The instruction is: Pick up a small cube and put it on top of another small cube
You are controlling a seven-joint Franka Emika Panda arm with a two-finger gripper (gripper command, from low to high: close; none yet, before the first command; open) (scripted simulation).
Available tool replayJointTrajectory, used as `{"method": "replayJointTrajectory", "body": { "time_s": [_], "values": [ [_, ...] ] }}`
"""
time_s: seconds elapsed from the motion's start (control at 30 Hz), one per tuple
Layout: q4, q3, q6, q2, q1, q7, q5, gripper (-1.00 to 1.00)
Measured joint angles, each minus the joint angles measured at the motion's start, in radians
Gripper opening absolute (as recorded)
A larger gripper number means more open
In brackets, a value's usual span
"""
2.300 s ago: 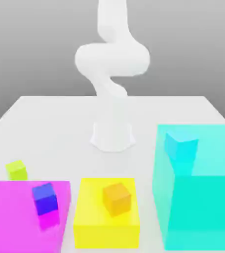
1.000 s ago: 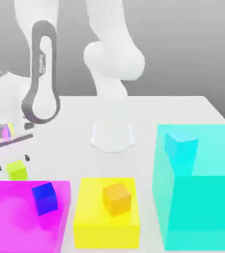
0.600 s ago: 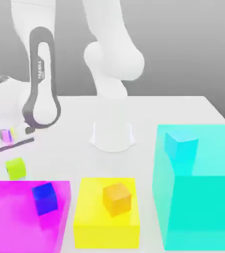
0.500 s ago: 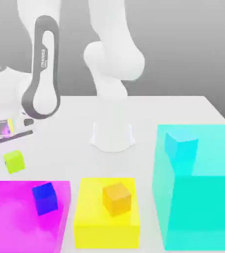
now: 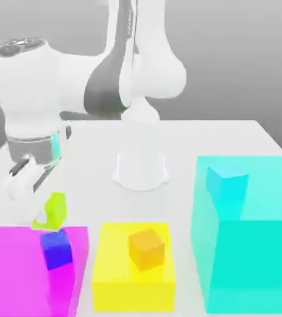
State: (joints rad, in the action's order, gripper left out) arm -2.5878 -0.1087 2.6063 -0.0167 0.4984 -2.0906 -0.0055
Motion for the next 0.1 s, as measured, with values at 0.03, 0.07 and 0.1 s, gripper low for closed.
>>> {"method": "replayJointTrajectory", "body": {
  "time_s": [0.03,0.07,0.1],
  "values": [
    [0.000,0.000,0.000,0.000,-0.001,0.000,0.000,1.00],
    [0.000,0.000,0.000,0.000,-0.001,0.000,0.000,1.00],
    [0.000,0.000,0.000,0.000,-0.001,0.000,0.000,1.00]
  ]
}}
